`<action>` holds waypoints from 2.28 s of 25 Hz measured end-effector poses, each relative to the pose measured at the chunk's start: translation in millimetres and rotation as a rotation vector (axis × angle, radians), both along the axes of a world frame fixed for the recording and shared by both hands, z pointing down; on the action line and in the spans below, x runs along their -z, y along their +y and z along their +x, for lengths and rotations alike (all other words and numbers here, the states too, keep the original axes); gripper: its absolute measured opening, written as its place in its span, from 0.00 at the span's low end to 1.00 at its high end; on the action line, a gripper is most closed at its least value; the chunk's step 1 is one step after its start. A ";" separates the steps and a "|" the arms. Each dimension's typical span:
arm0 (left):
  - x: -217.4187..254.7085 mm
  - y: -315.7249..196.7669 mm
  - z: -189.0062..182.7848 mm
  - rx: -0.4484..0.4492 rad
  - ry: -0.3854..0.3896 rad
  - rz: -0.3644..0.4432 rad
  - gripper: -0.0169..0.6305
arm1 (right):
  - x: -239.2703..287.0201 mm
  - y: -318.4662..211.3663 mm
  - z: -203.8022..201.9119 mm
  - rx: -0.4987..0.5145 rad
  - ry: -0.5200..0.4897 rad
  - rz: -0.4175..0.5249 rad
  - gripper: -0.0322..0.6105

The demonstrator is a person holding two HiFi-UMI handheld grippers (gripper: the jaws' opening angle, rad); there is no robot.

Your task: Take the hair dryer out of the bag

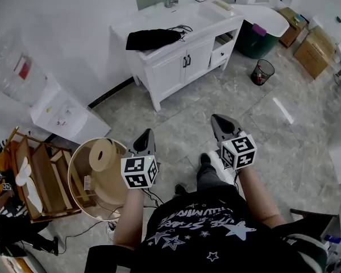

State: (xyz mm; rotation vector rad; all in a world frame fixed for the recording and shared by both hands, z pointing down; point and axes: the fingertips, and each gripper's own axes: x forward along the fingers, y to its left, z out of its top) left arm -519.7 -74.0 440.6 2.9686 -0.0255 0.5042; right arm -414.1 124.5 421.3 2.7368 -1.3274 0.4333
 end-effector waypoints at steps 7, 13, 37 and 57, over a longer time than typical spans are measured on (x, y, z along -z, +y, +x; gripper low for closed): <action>2.8 1.8 30.5 0.015 -0.005 0.016 0.04 | -9.3 11.4 37.0 -0.006 -0.021 0.015 0.06; -12.5 -4.9 88.4 0.083 -0.056 0.014 0.04 | -26.6 8.5 109.4 0.028 -0.062 0.044 0.06; 5.0 42.9 348.3 0.264 -0.090 0.083 0.04 | -34.8 60.9 404.7 0.161 -0.128 0.092 0.06; -11.6 -29.2 530.8 0.233 -0.056 0.047 0.04 | -30.2 17.3 558.7 0.102 -0.102 0.053 0.06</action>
